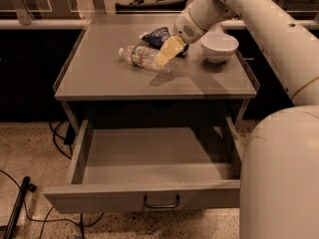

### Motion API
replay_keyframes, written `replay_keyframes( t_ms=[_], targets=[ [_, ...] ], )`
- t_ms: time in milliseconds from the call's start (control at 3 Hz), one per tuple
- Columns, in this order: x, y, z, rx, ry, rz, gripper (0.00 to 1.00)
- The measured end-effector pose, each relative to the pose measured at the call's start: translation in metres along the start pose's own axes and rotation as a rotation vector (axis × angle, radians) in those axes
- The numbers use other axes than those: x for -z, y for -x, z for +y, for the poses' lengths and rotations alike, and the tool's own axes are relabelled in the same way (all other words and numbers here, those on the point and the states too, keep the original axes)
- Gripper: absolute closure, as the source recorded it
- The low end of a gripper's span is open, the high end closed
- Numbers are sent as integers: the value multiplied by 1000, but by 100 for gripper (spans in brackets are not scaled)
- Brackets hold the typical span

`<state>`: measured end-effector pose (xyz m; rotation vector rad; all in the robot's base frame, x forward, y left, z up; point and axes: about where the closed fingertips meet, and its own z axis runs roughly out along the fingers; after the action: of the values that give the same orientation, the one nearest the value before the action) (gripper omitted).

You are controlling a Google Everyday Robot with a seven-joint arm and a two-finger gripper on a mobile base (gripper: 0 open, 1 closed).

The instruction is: Place water bottle into top drawer

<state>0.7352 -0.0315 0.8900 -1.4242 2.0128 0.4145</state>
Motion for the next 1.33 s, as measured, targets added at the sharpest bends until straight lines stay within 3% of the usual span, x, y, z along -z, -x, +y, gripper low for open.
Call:
replay_keyframes(
  t_ms=[1000,1333],
  targets=[
    [-47,-38,-2,-88,33,43,3],
    [-47,-38,-2,-88,33,43,27]
  ],
)
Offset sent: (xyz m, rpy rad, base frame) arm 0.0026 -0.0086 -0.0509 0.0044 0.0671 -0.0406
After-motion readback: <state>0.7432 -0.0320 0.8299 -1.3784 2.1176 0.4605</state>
